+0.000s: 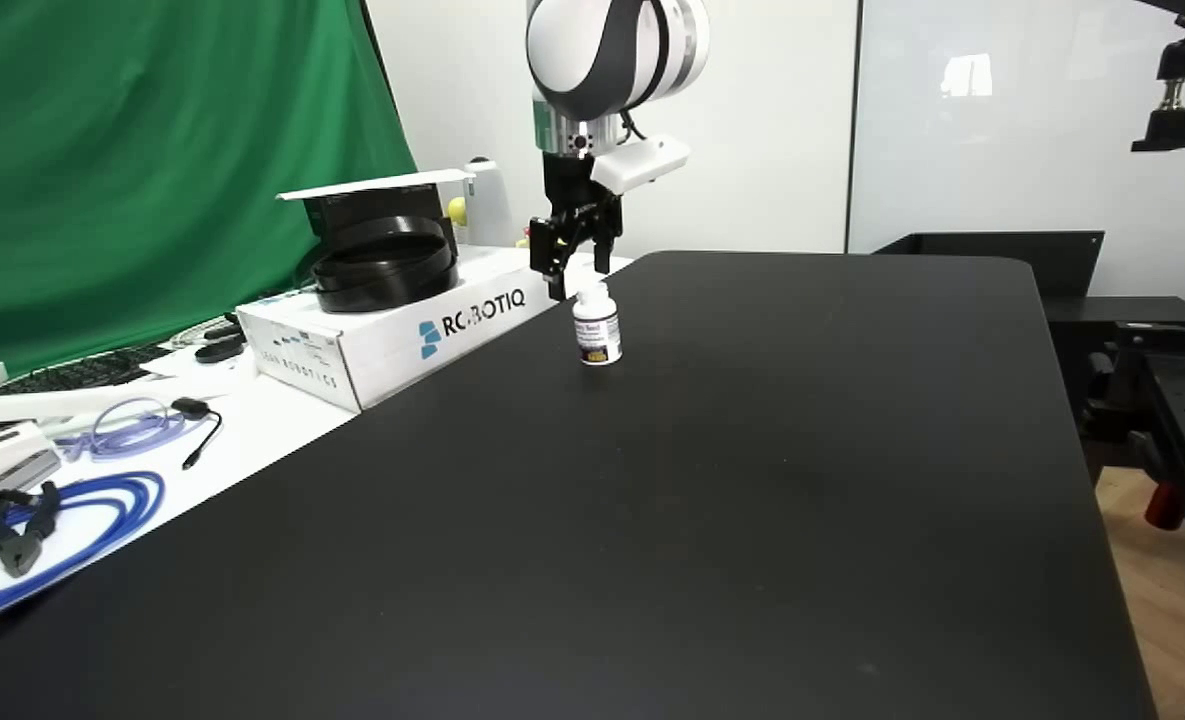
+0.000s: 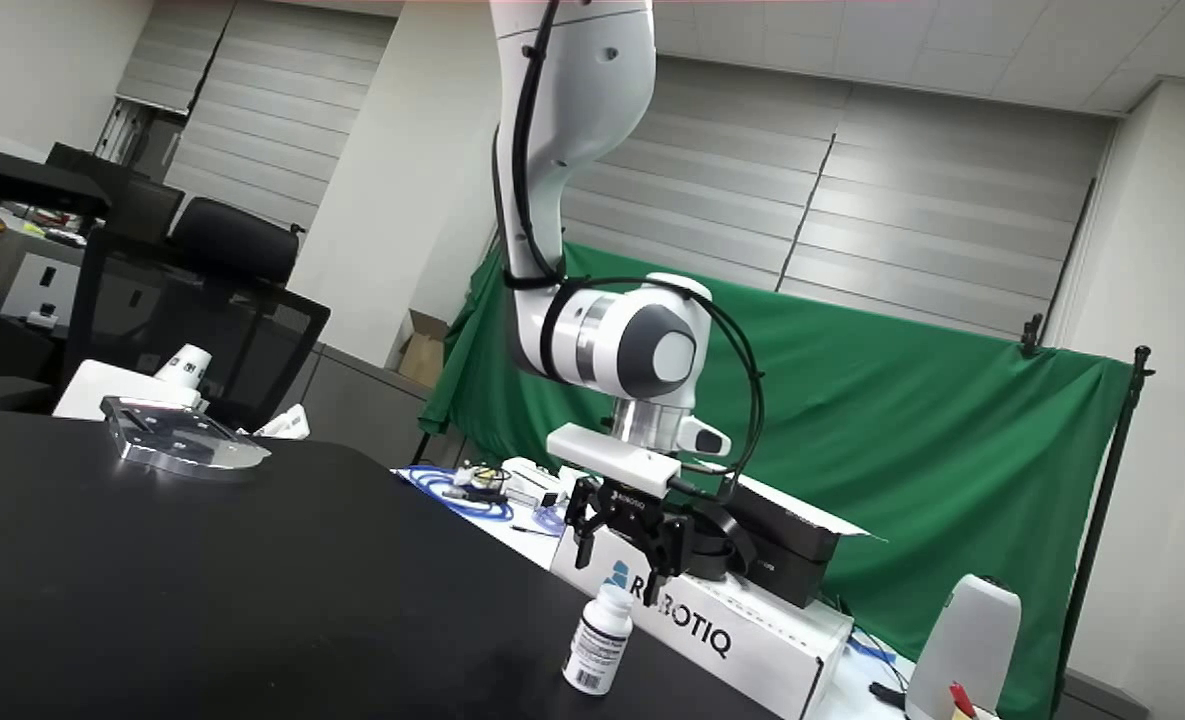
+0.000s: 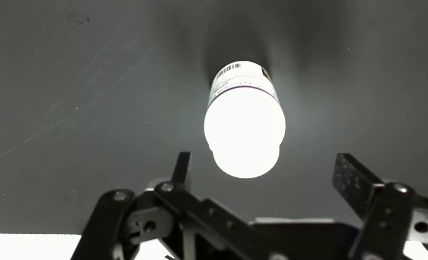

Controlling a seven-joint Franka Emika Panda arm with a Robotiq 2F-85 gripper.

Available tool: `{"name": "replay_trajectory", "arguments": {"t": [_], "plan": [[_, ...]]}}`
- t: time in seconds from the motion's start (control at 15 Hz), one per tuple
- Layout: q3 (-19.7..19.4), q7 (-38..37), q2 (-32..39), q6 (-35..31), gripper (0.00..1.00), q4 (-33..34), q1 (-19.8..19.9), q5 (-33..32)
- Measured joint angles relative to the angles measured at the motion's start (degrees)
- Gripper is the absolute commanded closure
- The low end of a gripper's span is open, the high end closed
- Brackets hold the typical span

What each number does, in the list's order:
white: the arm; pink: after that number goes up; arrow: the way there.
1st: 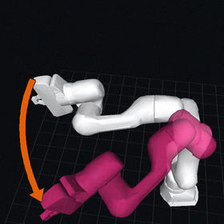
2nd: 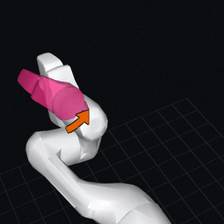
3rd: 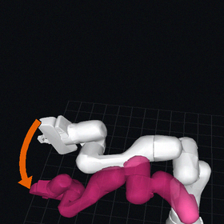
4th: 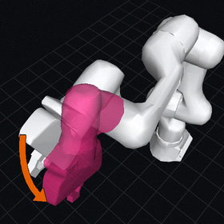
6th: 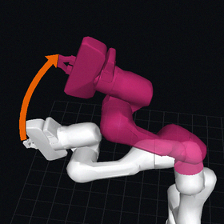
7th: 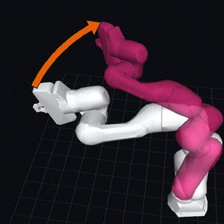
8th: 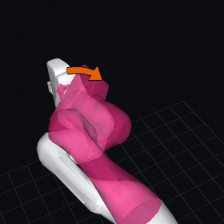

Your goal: Move the bottle backward

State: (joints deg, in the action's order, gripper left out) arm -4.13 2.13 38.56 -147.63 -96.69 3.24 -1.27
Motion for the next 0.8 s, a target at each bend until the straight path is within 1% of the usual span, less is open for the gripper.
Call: {"name": "replay_trajectory", "arguments": {"t": [0.07,0.47,0.53,0.6,0.8], "plan": [[0.0,0.0,0.3,0.0,0.25,0.2,0.0,0.0],[-0.8,0.0,0.9,1.4,0.69,1.4,0.1,0.0],[-1.0,-0.1,0.9,2.0,0.75,1.7,0.1,0.0],[-1.2,-0.2,0.9,3.0,0.79,2.1,0.1,0.0],[-1.7,-0.7,0.9,7.1,0.8,3.3,0.4,0.0]]}}
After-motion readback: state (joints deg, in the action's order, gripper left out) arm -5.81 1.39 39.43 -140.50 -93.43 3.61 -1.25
